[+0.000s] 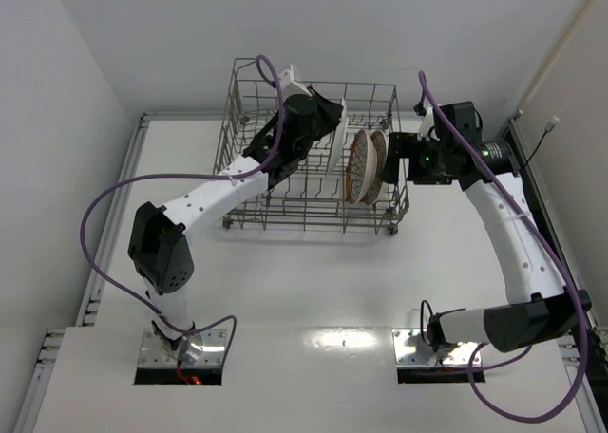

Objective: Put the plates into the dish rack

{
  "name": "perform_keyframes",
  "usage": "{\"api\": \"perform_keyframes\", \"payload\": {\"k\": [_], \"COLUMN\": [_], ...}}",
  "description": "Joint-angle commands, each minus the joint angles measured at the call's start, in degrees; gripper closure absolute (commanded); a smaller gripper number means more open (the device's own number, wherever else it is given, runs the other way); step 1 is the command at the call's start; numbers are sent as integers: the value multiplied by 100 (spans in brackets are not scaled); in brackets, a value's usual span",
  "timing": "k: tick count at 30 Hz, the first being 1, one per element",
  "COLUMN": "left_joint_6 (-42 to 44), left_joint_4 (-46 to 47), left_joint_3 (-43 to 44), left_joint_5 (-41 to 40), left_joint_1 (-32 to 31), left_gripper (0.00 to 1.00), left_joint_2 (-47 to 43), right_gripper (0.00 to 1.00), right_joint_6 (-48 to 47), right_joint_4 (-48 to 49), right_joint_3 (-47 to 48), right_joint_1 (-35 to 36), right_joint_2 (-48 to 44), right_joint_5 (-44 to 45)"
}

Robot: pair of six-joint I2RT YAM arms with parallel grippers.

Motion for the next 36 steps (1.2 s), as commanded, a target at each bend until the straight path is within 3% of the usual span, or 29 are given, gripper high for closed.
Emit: {"api": "perform_keyframes", "payload": {"k": [1, 36], "left_joint_6": [-255, -1388], "left_joint_4": [549, 725], "left_joint_3": [369, -71], "left_joint_5": [-120, -383], "left_joint_1": [-93, -409], "left_gripper": [100, 100], "left_joint_2": [-65, 146], "right_gripper": [9, 9], "right_joint_6": [-61, -114], "right_joint_4": [104, -1], "right_joint_3": [-21, -73], "right_joint_1": [-35, -35], "right_joint_2": [-195, -353], "right_joint_5": [-70, -17]}}
